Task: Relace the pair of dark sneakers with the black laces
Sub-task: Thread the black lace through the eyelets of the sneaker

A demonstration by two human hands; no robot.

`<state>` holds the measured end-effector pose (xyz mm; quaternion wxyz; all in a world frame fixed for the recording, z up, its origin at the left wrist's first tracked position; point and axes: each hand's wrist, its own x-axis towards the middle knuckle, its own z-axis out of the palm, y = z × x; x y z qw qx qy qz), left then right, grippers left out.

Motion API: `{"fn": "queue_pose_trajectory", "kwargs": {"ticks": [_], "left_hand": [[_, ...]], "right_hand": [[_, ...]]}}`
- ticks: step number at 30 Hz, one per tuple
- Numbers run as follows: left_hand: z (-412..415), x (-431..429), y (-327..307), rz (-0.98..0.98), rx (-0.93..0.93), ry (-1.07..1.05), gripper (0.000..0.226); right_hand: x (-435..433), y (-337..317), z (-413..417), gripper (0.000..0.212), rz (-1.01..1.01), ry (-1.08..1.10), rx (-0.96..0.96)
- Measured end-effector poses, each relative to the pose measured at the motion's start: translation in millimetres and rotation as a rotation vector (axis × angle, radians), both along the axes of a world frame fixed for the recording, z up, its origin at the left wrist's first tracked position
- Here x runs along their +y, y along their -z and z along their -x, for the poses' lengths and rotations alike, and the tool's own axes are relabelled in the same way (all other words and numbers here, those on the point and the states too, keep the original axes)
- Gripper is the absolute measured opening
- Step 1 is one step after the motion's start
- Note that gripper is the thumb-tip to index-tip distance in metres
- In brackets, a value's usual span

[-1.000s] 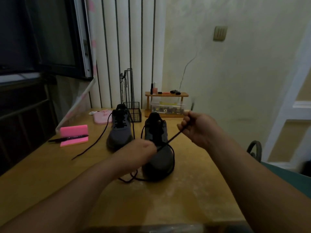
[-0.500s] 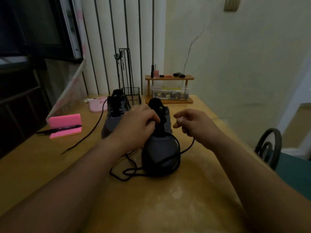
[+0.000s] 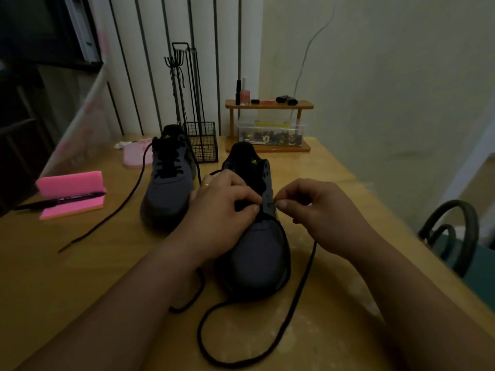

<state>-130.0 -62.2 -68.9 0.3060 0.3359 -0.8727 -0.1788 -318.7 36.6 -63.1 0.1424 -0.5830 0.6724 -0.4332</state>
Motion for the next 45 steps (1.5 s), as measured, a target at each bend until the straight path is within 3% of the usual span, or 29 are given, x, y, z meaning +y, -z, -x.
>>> {"fn": "queue_pose_trajectory", "kwargs": {"ticks": [19, 25, 28, 30, 33, 37, 42, 45], "left_hand": [[3.1, -0.3, 7.8, 0.012, 0.067, -0.023, 0.012], [3.7, -0.2, 4.9, 0.049, -0.024, -0.007, 0.020], [2.7, -1.1, 3.8, 0.015, -0.034, 0.015, 0.014], [2.9, -2.4, 2.4, -0.011, -0.033, 0.026, 0.002], [4.5, -5.7, 1.5, -0.067, -0.046, 0.070, 0.012], [6.9, -10.3, 4.6, -0.096, -0.031, 0.124, 0.017], [4.2, -7.4, -1.8, -0.233, 0.180, 0.030, 0.016], [-0.3, -12.7, -12.4, -0.698, 0.761, 0.024, 0.028]], "right_hand": [[5.1, -0.3, -12.0, 0.006, 0.095, 0.091, 0.270], [0.8, 5.3, -15.3, 0.008, 0.133, 0.045, 0.220], [-2.8, 6.8, -18.0, 0.011, 0.132, 0.029, 0.136], [-4.4, 5.8, -15.7, 0.012, 0.098, 0.026, 0.050], [-4.6, 2.5, -15.1, 0.008, 0.013, -0.009, -0.085], [-7.5, 2.3, -21.9, 0.023, -0.074, -0.003, -0.148], [-7.8, 3.4, -26.0, 0.021, -0.128, 0.046, -0.211], [-7.0, 2.4, -27.2, 0.021, -0.134, 0.042, -0.210]]}}
